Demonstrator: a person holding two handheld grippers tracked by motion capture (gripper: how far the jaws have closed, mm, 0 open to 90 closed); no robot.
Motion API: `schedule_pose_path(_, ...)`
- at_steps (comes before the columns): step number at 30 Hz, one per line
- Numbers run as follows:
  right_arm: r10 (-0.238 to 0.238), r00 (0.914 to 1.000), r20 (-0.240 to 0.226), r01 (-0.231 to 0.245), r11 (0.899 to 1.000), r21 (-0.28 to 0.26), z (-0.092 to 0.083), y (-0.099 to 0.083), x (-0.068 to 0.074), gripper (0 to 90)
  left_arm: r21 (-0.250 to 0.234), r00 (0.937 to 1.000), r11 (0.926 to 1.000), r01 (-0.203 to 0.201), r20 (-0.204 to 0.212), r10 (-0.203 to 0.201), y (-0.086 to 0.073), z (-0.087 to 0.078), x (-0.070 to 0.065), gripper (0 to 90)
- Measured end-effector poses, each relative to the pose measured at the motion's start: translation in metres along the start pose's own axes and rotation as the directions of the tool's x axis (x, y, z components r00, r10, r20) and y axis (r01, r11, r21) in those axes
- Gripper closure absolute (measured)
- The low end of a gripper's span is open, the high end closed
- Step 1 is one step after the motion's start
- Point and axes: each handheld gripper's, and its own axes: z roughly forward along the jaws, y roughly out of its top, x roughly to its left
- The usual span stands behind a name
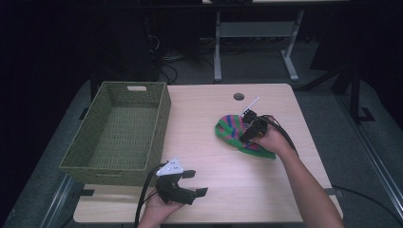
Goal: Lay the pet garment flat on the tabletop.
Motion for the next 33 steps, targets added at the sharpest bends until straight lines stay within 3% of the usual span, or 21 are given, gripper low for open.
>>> schedule_pose_path(15, 0.03, 0.9994, 0.016, -0.03, 0.999, 0.026, -0.001, 0.003, 0.005, 65.3, 0.002, 1.0, 1.0, 0.001, 0.002, -0.001, 0.0, 0.0, 0.0, 17.8)
schedule_pose_path(21, 0.065, 0.9979, -0.002, -0.065, 0.998, 0.017, -0.002, 0.002, 0.0, 69.3, 0.009, 1.0, 0.9999, -0.006, 0.002, 0.006, 0.0, 0.0, 0.001, 17.8)
schedule_pose_path(26, 0.112, 0.9926, -0.047, -0.113, 0.994, -0.01, -0.002, -0.001, -0.006, 72.3, 0.007, 1.0, 1.0, -0.001, 0.002, 0.001, 0.0, -0.001, 0.003, 17.8)
schedule_pose_path(33, 0.125, 0.9896, -0.071, -0.126, 0.992, -0.014, -0.005, -0.002, -0.009, 73.9, -0.002, 1.0, 1.0, 0.005, -0.002, -0.005, -0.001, -0.003, 0.005, 17.8)
